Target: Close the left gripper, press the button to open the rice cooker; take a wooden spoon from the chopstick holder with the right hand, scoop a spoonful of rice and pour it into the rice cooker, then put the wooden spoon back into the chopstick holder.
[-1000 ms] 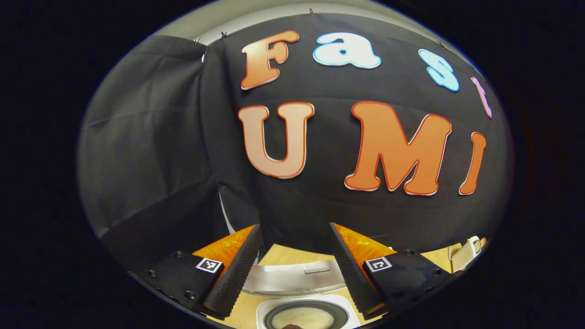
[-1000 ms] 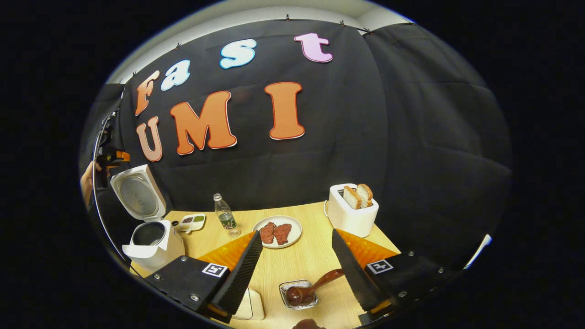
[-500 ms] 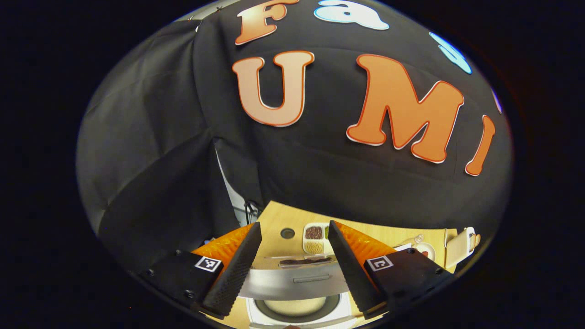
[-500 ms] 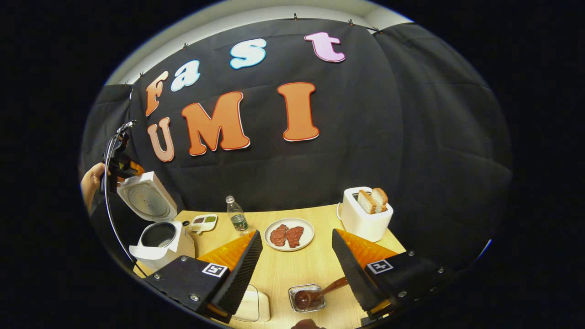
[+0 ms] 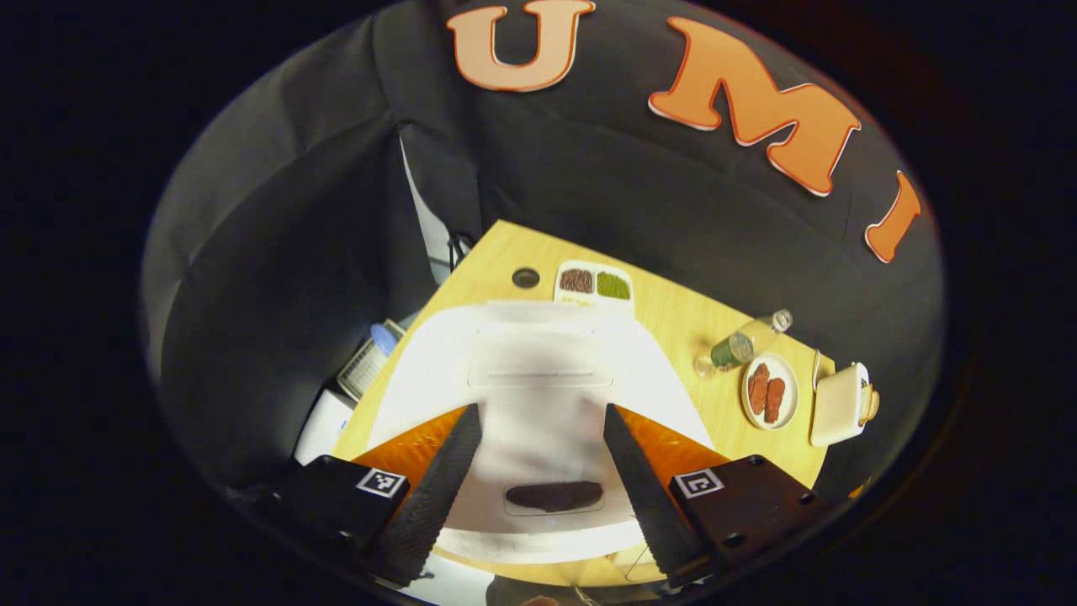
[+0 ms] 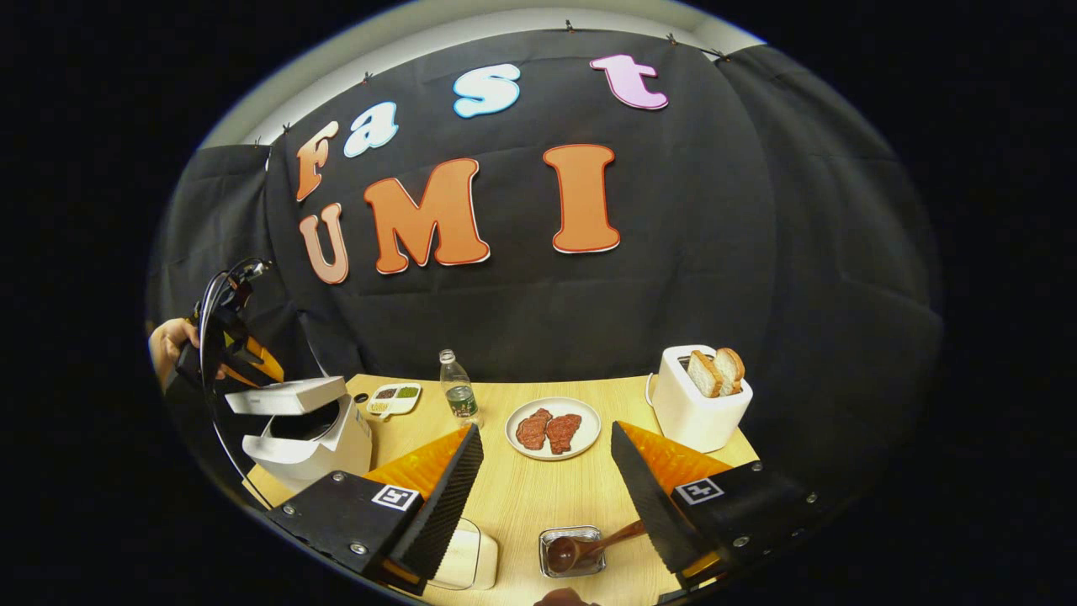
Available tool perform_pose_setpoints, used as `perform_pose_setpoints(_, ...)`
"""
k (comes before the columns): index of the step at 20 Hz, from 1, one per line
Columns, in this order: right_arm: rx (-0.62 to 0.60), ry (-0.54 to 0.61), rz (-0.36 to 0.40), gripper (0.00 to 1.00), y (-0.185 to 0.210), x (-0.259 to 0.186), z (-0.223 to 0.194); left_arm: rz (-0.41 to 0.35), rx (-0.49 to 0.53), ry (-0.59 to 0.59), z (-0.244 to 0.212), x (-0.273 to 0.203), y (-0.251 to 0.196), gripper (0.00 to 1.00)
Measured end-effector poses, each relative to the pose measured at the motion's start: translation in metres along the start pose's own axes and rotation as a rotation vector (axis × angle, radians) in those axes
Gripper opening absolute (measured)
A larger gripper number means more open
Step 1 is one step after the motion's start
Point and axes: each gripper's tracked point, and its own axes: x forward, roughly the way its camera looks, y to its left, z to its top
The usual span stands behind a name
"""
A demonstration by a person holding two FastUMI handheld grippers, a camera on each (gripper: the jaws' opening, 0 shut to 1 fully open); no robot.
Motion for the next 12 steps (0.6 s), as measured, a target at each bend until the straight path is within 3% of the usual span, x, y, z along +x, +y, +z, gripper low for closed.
perform_pose_setpoints(3, -0.017, 0.014, 0.015, 0.95, 0.002, 0.001, -0.007, 0.063, 0.024, 0.139, -0.041, 0.034, 0.007, 0.99)
perform_pose_setpoints(5, -0.037, 0.008, 0.02, 0.95, 0.004, 0.002, -0.005, 0.074, 0.027, 0.124, -0.034, 0.043, 0.004, 1.0)
perform_pose_setpoints(6, -0.048, 0.005, 0.023, 0.95, 0.006, 0.004, -0.004, 0.083, 0.022, 0.178, -0.048, 0.046, 0.0, 1.0)
perform_pose_setpoints(10, -0.078, -0.007, 0.051, 0.95, 0.02, 0.008, -0.001, 0.094, -0.009, 0.128, -0.043, 0.036, -0.004, 1.0)
perform_pose_setpoints(12, -0.087, -0.01, 0.07, 0.95, 0.029, 0.012, 0.0, 0.096, 0.003, 0.041, -0.041, 0.037, -0.005, 1.0)
